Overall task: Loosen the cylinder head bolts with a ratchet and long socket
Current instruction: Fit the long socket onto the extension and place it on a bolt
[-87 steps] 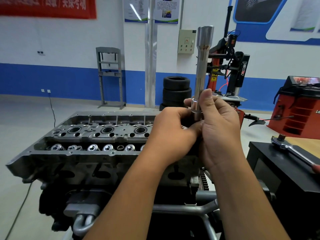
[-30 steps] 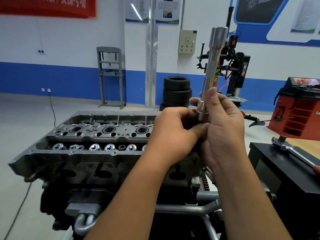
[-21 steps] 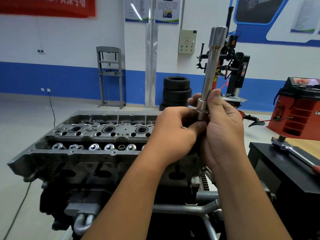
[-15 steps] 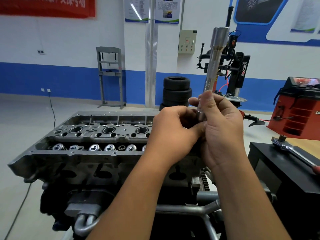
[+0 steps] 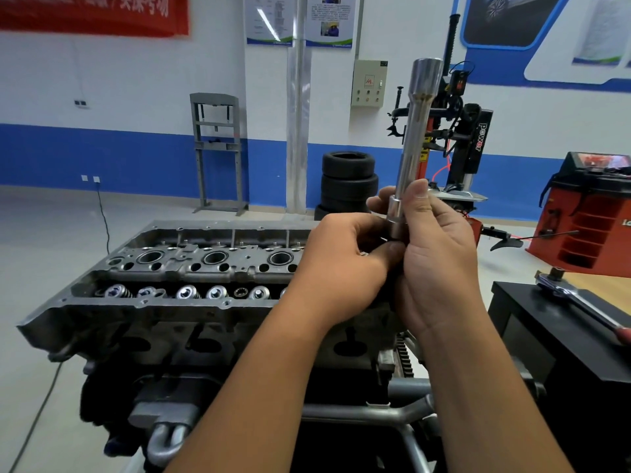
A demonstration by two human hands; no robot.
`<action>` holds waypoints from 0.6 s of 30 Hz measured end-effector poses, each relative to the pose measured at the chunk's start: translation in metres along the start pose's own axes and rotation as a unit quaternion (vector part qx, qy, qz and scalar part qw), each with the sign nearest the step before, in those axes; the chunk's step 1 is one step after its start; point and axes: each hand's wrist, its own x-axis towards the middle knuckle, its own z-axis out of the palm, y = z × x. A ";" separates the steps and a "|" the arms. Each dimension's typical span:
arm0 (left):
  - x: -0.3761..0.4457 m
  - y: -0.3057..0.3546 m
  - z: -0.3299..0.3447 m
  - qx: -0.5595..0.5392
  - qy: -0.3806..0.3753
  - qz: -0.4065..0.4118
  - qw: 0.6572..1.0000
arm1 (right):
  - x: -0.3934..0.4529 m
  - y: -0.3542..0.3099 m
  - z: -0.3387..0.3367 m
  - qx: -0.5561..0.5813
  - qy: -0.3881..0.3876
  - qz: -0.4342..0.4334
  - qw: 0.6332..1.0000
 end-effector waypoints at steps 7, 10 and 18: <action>-0.001 0.000 0.002 0.023 0.046 0.003 0.999 | -0.001 -0.001 0.001 -0.002 0.008 -0.016 1.000; -0.001 0.003 0.000 -0.005 0.000 -0.007 1.000 | -0.001 0.000 0.001 -0.003 0.004 -0.001 1.000; 0.001 -0.002 0.002 0.022 0.051 -0.002 0.998 | -0.002 0.000 0.003 -0.023 0.005 -0.035 0.999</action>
